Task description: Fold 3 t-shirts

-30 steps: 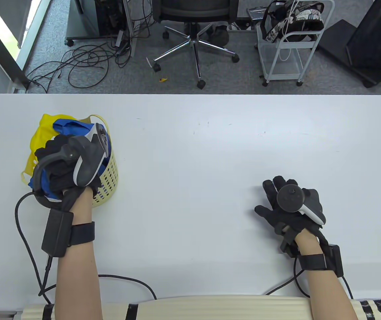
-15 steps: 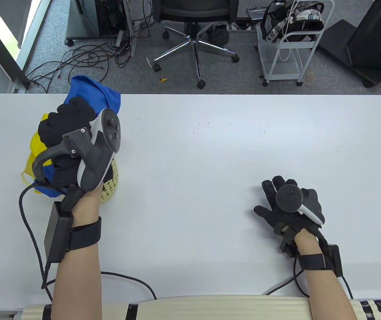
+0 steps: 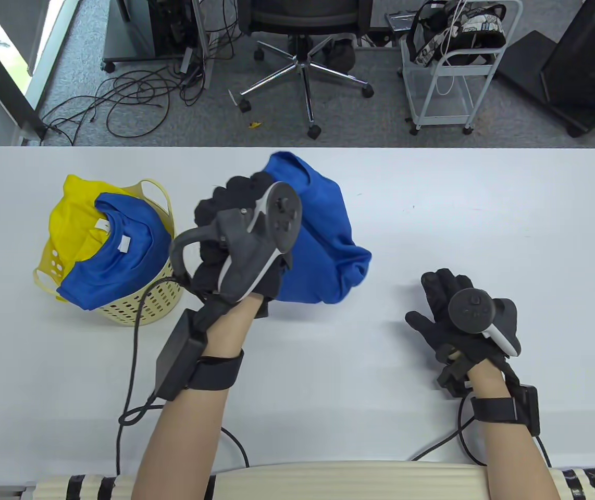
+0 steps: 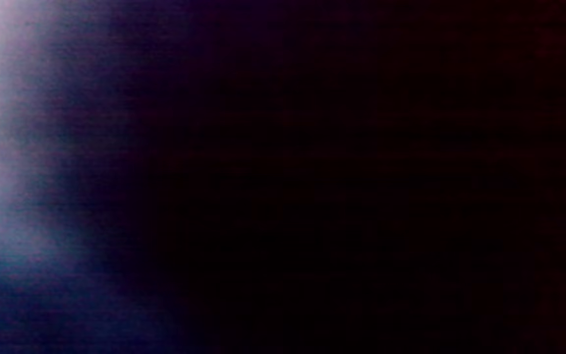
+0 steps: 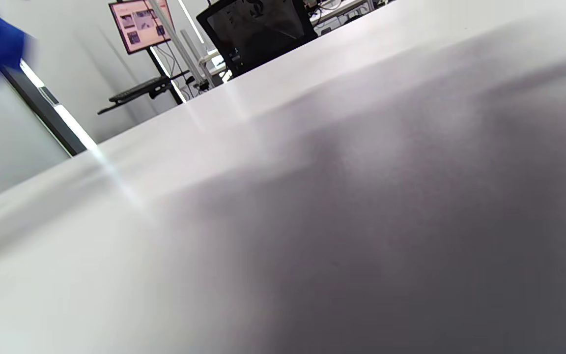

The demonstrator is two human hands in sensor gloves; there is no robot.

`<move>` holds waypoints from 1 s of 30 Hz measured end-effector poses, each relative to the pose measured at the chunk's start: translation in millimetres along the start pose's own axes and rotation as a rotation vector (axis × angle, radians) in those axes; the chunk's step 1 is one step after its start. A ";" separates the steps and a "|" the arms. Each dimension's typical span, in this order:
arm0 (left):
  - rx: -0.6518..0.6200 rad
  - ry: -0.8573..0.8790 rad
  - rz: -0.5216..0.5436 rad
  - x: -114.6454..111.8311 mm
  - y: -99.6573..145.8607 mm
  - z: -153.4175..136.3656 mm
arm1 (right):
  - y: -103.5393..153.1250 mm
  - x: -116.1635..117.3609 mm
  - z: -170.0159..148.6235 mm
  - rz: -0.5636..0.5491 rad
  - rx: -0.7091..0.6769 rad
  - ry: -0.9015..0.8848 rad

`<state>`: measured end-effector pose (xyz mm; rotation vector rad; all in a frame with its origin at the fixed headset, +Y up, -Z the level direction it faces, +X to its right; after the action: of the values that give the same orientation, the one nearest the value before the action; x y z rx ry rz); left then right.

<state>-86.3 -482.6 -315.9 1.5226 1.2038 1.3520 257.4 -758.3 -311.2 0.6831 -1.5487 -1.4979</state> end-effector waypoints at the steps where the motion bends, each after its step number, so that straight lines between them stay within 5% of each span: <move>1: -0.012 -0.031 -0.065 -23.6 0.5 7.1 | 1.2 -0.5 -0.6 0.000 -0.001 -0.006; 9: -0.025 -0.211 -0.353 -169.8 14.2 -3.8 | 0.4 4.9 15.7 0.024 -0.042 0.081; 15: -0.013 -0.118 -0.532 -241.1 39.5 -39.3 | 4.3 6.2 35.3 0.013 -0.110 0.130; 21: 0.013 0.052 -0.614 -279.5 55.5 -50.4 | 11.1 15.9 71.1 0.005 -0.225 0.230; 24: -0.061 0.135 -0.588 -281.7 58.6 -37.3 | 13.6 25.3 85.5 0.021 -0.263 0.273; 30: -0.137 0.467 -0.723 -287.2 72.7 -11.8 | 8.2 53.8 91.3 0.135 -0.240 0.401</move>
<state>-85.2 -779.0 -323.7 0.5676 1.6879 1.2623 154.4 -756.5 -284.8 0.6739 -1.0711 -1.3225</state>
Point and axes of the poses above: the tracker on the back of each hand, its own z axis roughly to the thumb side, its own y axis roughly from the fingertips to the wrist, x = y × z, the point moved 4 cm from there along -y, roughly from the wrist to the fingertips, and after that the axes turned 1 degree about z, right-handed, at the moved point
